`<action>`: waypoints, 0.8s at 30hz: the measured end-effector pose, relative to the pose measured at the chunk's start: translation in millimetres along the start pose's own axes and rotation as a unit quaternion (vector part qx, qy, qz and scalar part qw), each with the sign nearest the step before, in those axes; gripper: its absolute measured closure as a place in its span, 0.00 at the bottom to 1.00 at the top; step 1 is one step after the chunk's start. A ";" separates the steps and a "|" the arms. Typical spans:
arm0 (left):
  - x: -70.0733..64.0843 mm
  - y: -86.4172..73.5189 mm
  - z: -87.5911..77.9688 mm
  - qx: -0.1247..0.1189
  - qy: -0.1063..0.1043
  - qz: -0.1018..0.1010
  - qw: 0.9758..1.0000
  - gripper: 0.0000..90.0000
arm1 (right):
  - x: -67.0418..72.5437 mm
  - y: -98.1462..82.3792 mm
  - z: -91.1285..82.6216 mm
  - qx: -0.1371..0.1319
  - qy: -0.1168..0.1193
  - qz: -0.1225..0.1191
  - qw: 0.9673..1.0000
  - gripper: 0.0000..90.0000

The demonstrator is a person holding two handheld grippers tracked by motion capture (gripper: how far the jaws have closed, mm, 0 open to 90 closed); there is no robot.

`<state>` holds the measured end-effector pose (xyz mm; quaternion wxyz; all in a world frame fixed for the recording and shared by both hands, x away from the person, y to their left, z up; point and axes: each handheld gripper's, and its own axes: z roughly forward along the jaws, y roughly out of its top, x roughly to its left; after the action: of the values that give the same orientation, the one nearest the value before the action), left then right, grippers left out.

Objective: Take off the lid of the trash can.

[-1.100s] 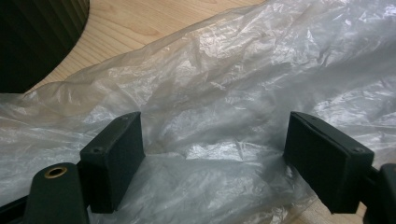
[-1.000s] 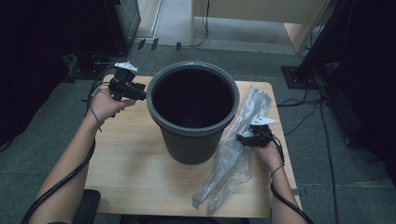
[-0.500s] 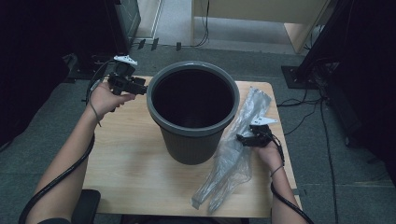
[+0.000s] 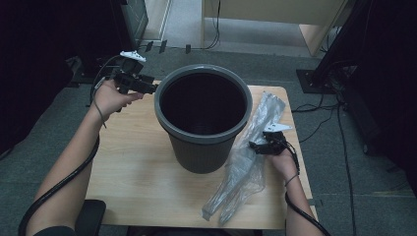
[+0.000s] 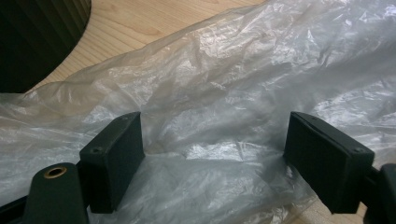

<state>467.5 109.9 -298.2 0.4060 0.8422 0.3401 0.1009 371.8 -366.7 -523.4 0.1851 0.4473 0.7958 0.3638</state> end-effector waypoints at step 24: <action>-6.3 36.5 -11.7 -0.011 0.003 0.014 1.000 0.41 | 0.2 0.0 -0.1 0.000 0.001 -0.001 1.000 0.21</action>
<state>475.5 96.9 -262.5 0.4132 0.8419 0.3285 0.1124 371.7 -366.6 -523.4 0.1847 0.4467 0.7963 0.3636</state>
